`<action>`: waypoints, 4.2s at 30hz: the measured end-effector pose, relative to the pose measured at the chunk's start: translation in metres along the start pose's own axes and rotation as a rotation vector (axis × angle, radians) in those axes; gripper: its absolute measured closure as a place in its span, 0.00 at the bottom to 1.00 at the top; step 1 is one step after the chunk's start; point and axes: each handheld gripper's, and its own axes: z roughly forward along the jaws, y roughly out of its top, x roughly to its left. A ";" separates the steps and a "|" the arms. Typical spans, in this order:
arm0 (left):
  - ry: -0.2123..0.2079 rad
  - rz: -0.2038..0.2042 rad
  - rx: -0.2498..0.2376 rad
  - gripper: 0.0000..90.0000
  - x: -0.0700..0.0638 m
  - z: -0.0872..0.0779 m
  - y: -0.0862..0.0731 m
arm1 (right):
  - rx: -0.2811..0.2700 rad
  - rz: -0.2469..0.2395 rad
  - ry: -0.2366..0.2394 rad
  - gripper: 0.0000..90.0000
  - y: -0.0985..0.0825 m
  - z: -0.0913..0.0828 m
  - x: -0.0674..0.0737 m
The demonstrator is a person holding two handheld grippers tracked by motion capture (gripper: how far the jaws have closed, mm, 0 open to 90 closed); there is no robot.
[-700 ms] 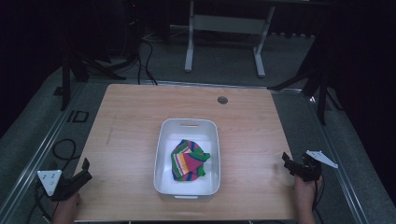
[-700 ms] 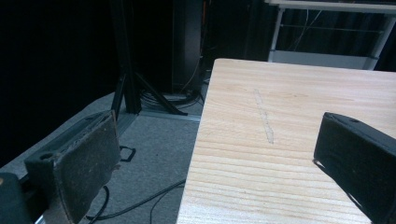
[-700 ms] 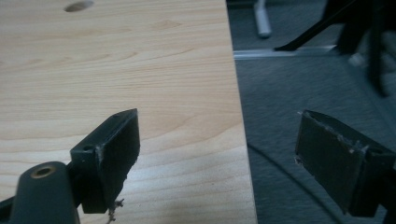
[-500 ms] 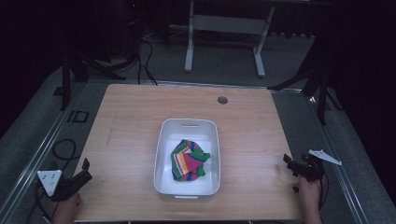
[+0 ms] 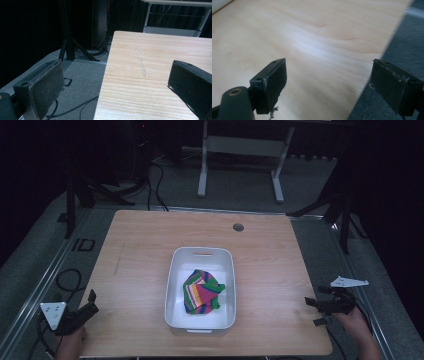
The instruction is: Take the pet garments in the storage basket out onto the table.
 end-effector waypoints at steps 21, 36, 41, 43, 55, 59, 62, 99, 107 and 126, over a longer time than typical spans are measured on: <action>-0.004 -0.008 0.001 0.01 0.000 0.000 0.000 | 0.313 -0.353 0.254 0.16 0.027 0.028 0.058; -0.009 -0.004 0.001 0.01 0.000 0.000 0.000 | 0.394 -0.444 0.312 0.16 0.051 0.045 0.097; -0.010 -0.005 0.000 0.01 0.000 0.000 0.000 | 0.404 -0.502 0.321 0.17 0.064 0.046 0.111; -0.010 -0.004 0.000 0.01 0.000 0.000 0.000 | 0.400 -0.520 0.323 0.17 0.069 0.045 0.116; -0.012 -0.003 0.000 0.01 0.000 0.000 0.000 | 0.360 -0.589 0.361 0.15 0.113 0.045 0.146; -0.015 -0.004 0.000 0.01 0.000 0.000 0.000 | 0.348 -0.619 0.371 0.15 0.132 0.047 0.158; -0.016 -0.006 0.001 0.01 0.001 0.000 0.000 | 0.347 -0.622 0.383 0.16 0.139 0.047 0.162; -0.032 -0.010 0.000 0.01 0.002 0.000 0.000 | 0.450 -0.787 0.431 0.19 0.211 0.128 0.251; -0.033 -0.009 -0.001 0.01 0.002 0.000 0.000 | 0.466 -0.799 0.430 0.19 0.216 0.149 0.261; -0.040 -0.009 -0.001 0.01 0.002 0.000 0.000 | 0.530 -0.837 0.388 0.19 0.212 0.193 0.286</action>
